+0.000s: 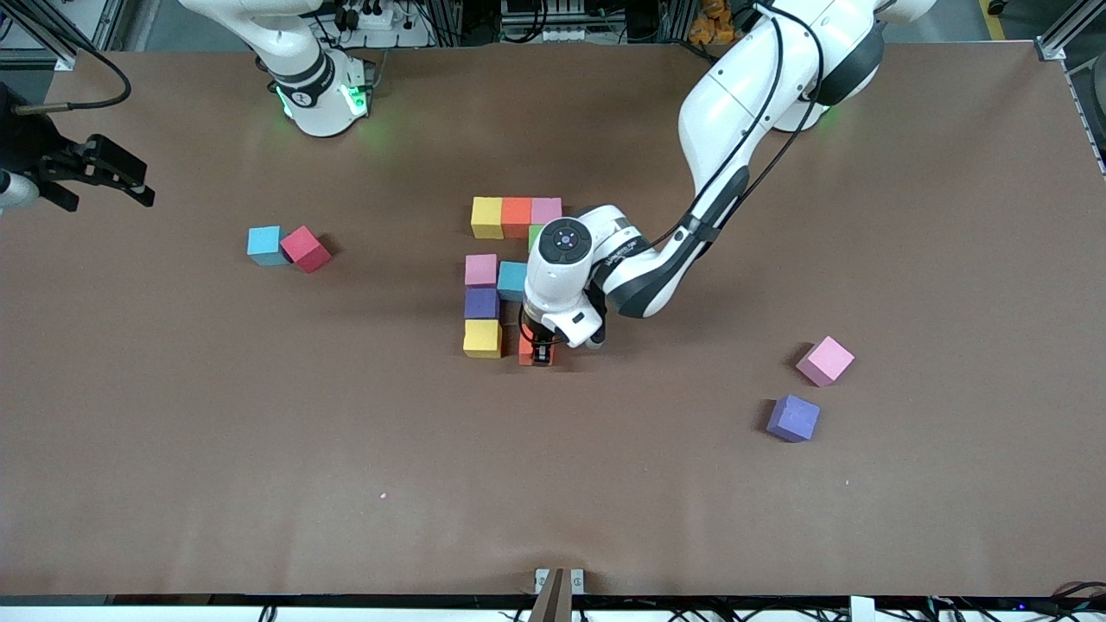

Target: Form number 2 with 11 blocks

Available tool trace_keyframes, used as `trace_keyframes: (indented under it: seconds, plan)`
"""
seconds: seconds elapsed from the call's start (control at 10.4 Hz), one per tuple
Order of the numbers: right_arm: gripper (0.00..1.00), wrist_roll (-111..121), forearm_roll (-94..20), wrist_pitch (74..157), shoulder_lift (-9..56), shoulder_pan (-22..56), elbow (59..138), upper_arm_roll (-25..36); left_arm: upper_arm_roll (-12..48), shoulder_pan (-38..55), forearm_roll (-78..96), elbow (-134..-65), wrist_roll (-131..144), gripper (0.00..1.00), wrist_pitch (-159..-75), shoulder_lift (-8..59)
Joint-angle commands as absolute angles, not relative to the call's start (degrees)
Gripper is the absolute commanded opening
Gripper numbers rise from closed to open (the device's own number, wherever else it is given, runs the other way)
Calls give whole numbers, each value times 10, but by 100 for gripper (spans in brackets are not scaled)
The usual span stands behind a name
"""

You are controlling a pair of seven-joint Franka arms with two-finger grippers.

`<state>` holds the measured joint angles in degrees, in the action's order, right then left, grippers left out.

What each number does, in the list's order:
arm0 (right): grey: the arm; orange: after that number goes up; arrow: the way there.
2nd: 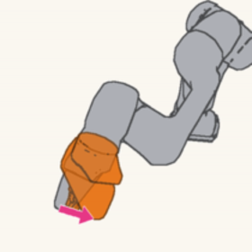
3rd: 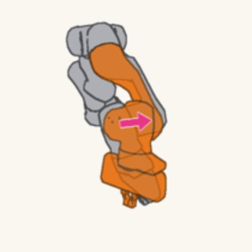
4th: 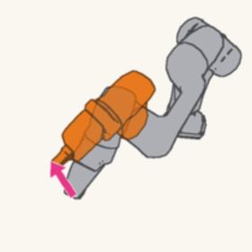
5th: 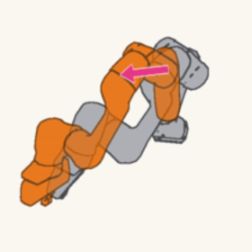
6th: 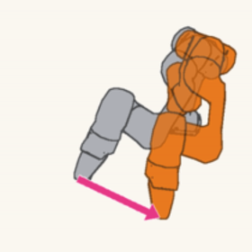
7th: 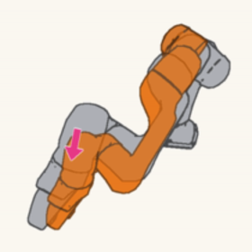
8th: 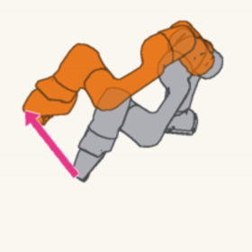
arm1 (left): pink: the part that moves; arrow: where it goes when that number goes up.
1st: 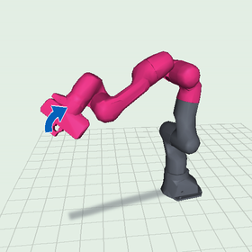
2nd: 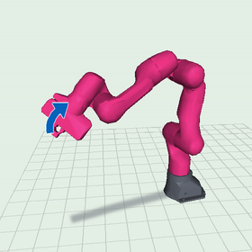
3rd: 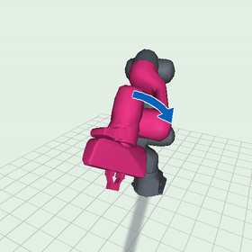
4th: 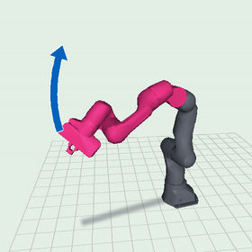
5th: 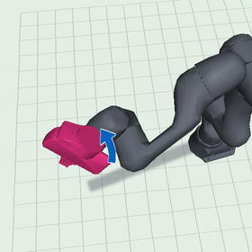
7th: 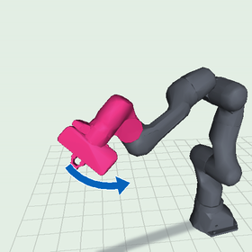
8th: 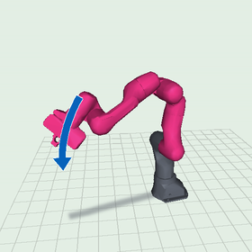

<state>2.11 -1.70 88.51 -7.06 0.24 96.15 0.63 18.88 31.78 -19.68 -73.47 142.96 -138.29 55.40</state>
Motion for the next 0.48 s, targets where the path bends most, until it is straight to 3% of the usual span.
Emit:
trace_keyframes:
  seconds: [0.0, 0.38]
  plan:
    - [100, 6, -24, 867, -63, 17, 935, 21, 178, 333, -184, -709, 1438, 51, -1390, 570]
    - [100, 7, -32, 896, -57, 21, 947, 17, 177, 341, -175, -708, 1454, 51, -1397, 574]
